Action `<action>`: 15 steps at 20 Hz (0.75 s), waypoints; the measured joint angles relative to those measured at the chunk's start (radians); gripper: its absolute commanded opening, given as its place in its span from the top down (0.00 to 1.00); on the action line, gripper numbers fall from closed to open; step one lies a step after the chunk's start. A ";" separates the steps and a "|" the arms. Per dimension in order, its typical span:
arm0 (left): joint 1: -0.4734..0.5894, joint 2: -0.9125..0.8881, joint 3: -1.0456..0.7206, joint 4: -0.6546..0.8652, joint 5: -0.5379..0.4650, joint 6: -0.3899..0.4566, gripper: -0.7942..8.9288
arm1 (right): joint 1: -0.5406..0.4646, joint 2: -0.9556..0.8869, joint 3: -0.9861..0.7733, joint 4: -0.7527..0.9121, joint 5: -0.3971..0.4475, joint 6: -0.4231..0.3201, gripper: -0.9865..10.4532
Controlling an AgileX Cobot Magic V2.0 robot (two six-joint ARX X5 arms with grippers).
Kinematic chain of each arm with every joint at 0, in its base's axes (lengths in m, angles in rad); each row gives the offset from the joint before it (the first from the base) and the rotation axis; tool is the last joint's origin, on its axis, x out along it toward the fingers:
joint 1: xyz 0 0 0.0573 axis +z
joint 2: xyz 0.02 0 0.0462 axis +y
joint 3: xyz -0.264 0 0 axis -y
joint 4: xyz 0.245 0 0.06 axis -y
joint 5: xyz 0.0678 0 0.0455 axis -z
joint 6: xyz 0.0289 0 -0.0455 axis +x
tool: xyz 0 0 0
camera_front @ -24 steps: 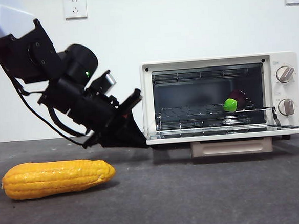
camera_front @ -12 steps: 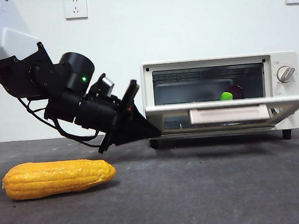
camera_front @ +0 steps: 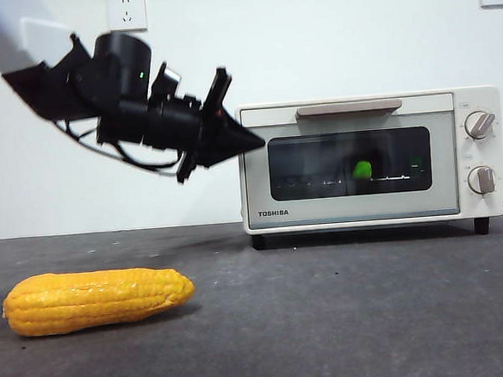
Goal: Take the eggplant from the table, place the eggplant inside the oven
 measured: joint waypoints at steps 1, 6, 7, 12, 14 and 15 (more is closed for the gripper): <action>0.000 0.000 0.031 -0.032 -0.014 0.011 0.93 | 0.000 0.000 0.000 0.000 0.000 0.000 0.92; -0.002 0.000 0.147 -0.219 0.004 0.088 0.93 | 0.000 0.000 0.000 0.000 0.000 -0.002 0.92; -0.002 0.000 0.164 -0.236 0.013 0.095 0.93 | 0.000 0.000 0.000 0.000 0.000 -0.003 0.92; -0.002 0.000 0.229 -0.310 0.068 0.106 0.93 | 0.000 0.000 0.000 0.000 0.011 -0.004 0.92; -0.001 -0.005 0.232 -0.338 0.086 0.111 0.93 | 0.000 0.000 0.000 0.000 0.011 -0.004 0.92; -0.001 -0.011 0.232 -0.361 0.088 0.117 0.93 | 0.000 0.000 0.000 0.000 0.011 -0.004 0.92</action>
